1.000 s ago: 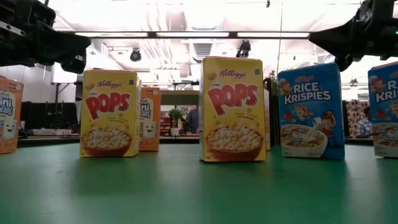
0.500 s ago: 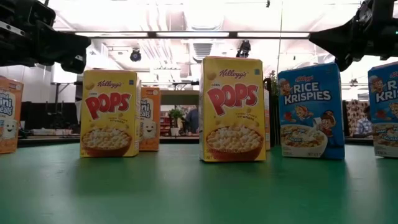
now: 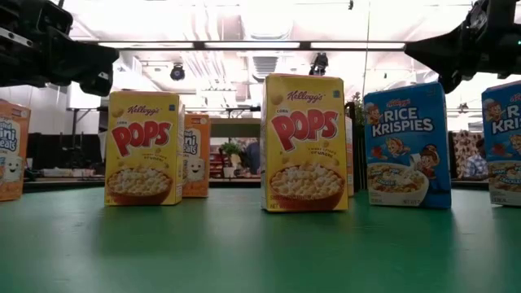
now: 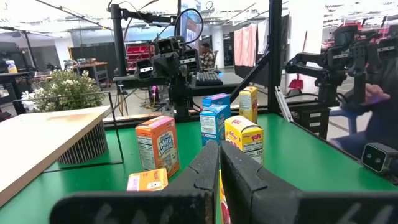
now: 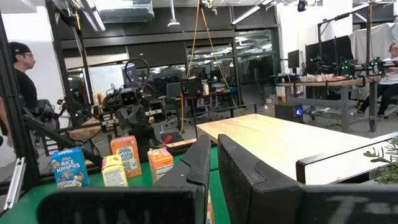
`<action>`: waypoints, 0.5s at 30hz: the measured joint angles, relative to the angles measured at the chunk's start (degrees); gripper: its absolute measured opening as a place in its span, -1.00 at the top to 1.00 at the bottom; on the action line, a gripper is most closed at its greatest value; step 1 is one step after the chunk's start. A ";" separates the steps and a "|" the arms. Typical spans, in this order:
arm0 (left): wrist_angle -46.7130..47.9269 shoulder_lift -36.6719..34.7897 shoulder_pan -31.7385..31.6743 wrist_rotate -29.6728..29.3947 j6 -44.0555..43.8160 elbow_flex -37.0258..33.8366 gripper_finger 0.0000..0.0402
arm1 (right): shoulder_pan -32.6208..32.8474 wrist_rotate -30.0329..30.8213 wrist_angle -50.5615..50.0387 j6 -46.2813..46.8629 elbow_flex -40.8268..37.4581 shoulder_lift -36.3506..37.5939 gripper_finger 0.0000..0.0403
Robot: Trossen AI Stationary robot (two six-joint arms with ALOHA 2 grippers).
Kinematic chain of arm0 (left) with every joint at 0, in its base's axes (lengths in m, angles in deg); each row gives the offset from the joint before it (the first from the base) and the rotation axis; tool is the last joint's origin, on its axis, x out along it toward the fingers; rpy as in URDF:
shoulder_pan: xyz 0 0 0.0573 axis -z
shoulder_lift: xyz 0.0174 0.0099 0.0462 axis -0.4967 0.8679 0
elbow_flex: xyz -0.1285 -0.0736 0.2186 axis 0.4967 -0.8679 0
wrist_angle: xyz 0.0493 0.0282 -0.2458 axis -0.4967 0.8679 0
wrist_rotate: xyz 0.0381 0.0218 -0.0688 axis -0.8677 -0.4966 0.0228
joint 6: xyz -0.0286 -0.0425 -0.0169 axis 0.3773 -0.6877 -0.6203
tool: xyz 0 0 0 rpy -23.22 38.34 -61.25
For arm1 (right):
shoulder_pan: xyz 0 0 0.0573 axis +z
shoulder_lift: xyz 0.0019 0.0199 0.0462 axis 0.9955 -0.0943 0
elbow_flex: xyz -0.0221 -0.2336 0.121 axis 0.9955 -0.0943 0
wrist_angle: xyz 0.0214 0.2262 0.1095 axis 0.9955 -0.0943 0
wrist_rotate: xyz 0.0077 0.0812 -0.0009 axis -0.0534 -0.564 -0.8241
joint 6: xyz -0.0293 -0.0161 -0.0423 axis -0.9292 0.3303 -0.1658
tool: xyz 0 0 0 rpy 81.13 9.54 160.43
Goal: Stack cereal on shelf
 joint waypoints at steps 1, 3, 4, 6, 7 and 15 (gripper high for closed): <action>0.00 0.00 -0.01 0.00 -0.01 0.00 1.00 | 0.01 0.00 -0.01 0.07 0.00 0.00 0.89; 0.00 0.00 0.00 0.00 0.00 0.00 1.00 | 0.01 0.00 -0.01 0.02 0.00 0.00 0.89; 0.00 0.00 0.00 0.00 -0.02 0.00 1.00 | 0.00 0.00 0.00 -0.05 0.00 0.00 0.89; 0.00 0.00 0.00 0.01 -0.02 0.00 1.00 | 0.00 0.00 0.00 0.08 0.00 0.00 0.89; 0.00 0.00 0.00 0.00 0.00 0.00 1.00 | 0.02 0.00 -0.02 0.06 0.00 0.00 0.89; 0.00 0.00 -0.01 0.00 -0.02 0.00 1.00 | 0.00 0.00 0.02 2.54 0.00 0.00 0.89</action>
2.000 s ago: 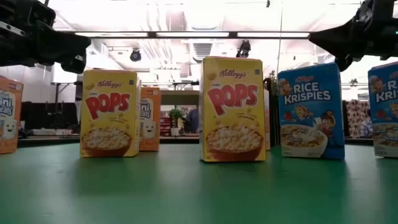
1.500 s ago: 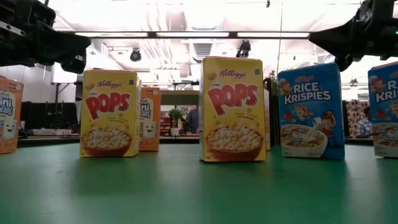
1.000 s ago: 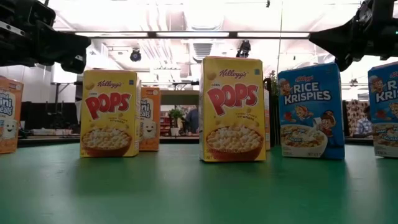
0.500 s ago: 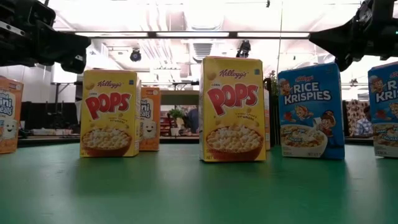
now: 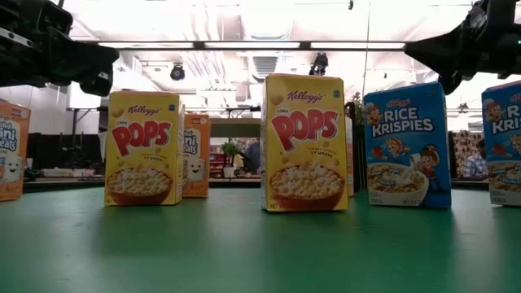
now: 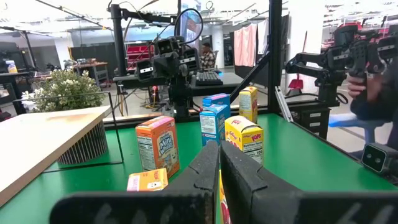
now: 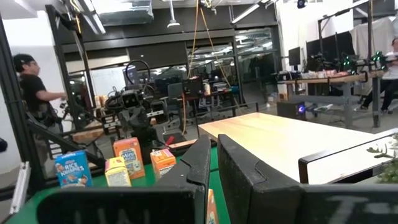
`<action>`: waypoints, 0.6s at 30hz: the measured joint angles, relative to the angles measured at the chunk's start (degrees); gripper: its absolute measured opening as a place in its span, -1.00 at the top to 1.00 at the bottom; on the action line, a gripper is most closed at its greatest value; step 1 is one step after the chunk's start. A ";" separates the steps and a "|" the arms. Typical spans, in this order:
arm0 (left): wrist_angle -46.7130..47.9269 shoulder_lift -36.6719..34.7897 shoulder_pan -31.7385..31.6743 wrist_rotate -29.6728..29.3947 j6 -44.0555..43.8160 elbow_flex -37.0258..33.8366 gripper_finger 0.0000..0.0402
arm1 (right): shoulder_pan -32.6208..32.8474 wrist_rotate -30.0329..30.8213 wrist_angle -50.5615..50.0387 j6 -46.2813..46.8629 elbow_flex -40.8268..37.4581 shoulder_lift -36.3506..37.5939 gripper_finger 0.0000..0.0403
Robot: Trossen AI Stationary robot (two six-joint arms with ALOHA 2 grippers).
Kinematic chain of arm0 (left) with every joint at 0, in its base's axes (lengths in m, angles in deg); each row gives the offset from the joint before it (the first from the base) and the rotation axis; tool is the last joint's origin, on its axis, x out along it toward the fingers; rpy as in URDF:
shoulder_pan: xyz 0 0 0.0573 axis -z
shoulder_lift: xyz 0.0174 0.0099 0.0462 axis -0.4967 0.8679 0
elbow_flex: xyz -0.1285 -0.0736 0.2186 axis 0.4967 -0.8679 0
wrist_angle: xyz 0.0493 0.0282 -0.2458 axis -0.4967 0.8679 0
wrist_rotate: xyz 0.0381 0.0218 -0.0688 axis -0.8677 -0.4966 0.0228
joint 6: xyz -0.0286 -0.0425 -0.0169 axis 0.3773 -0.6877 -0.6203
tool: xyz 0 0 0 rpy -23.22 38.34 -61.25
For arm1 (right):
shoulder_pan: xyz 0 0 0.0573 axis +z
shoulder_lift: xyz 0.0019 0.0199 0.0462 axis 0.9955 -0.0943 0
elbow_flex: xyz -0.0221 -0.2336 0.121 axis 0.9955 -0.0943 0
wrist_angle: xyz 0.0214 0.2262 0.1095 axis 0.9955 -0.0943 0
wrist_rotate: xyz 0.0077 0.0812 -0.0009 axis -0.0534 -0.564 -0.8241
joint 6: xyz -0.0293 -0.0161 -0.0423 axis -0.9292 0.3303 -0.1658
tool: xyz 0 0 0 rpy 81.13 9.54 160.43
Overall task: Stack cereal on shelf
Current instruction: Put the middle orange cereal box on the shelf
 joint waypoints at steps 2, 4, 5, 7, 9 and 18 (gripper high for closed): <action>0.00 0.02 0.00 0.01 0.01 0.02 1.00 | 0.00 0.00 0.01 1.27 0.00 0.00 0.89; 0.00 0.02 0.01 0.00 0.02 0.00 1.00 | 0.00 0.00 0.03 1.44 0.00 0.00 0.89; 0.00 0.00 0.01 0.00 0.02 0.02 1.00 | 0.00 0.00 0.05 1.44 0.00 0.00 0.89; -0.29 0.01 0.00 0.01 -0.23 0.00 1.00 | 0.00 0.00 0.05 1.44 0.00 0.00 0.89; -2.13 0.02 0.01 0.01 -2.19 0.00 1.00 | 0.00 0.00 0.05 1.44 0.00 0.00 0.89; -29.06 0.32 0.01 0.00 -13.68 0.07 1.00 | 0.00 0.02 0.51 1.33 -0.02 -0.02 0.89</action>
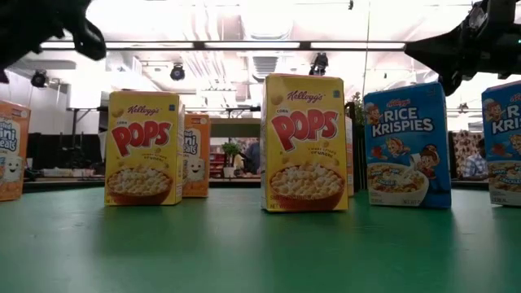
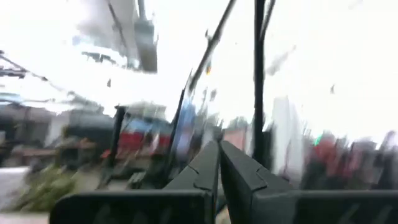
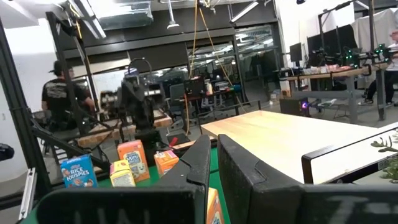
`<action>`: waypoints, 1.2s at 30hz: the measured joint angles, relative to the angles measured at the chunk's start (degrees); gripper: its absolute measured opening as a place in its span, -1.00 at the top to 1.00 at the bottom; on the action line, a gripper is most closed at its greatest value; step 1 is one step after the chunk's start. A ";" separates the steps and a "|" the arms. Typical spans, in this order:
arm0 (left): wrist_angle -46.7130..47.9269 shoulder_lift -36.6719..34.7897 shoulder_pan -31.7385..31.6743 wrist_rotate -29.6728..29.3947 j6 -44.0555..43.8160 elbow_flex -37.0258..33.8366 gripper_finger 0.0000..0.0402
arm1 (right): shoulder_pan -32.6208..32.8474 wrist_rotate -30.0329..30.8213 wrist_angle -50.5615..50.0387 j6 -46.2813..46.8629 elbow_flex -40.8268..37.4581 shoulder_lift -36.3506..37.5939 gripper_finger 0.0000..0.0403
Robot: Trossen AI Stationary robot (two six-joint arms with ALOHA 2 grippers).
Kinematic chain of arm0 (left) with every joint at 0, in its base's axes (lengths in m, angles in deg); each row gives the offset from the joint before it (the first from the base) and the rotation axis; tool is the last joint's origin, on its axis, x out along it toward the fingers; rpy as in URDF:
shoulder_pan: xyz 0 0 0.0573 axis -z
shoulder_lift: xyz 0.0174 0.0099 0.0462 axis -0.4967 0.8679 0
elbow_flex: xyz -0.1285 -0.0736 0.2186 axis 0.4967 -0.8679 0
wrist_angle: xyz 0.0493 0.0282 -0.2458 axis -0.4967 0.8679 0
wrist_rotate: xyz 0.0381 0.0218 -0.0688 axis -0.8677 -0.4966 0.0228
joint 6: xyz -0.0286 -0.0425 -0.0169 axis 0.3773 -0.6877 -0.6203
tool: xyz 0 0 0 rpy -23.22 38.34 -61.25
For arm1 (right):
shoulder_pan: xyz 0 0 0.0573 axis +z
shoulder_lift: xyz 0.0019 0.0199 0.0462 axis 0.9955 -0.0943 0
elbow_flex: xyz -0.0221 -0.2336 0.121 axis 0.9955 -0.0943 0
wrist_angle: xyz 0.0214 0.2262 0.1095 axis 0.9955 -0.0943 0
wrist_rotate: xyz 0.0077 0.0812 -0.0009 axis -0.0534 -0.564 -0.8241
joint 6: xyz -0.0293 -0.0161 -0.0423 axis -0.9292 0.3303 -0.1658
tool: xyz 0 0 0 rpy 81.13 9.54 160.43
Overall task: Stack cereal on shelf
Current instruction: Put the middle orange cereal box on the shelf
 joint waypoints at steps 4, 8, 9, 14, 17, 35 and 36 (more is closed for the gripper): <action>-4.81 1.51 0.02 -0.55 1.86 1.76 1.00 | -0.13 -0.01 8.52 -1.63 -0.01 -0.90 0.89; -1.93 6.95 0.00 -8.32 3.48 7.44 1.00 | -0.13 0.08 17.48 -7.58 -0.01 -3.59 0.89; -0.10 8.81 0.00 -10.23 3.96 9.40 1.00 | -0.13 0.23 19.47 -8.97 -0.01 -4.34 0.89; 16.47 18.73 -0.04 -18.81 5.03 21.23 1.00 | -0.24 1.80 27.32 -13.84 0.36 -7.95 0.89; 29.29 24.10 -0.02 -19.63 6.36 28.62 1.00 | -0.24 1.62 27.85 -15.82 2.34 -10.07 0.89; 50.79 38.21 0.00 -19.65 1.73 41.69 1.00 | -1.88 0.99 28.55 -23.95 15.55 -29.94 0.89; 51.23 38.23 0.00 -19.63 1.30 41.56 1.00 | -2.21 0.99 28.51 -24.04 16.22 -30.94 0.89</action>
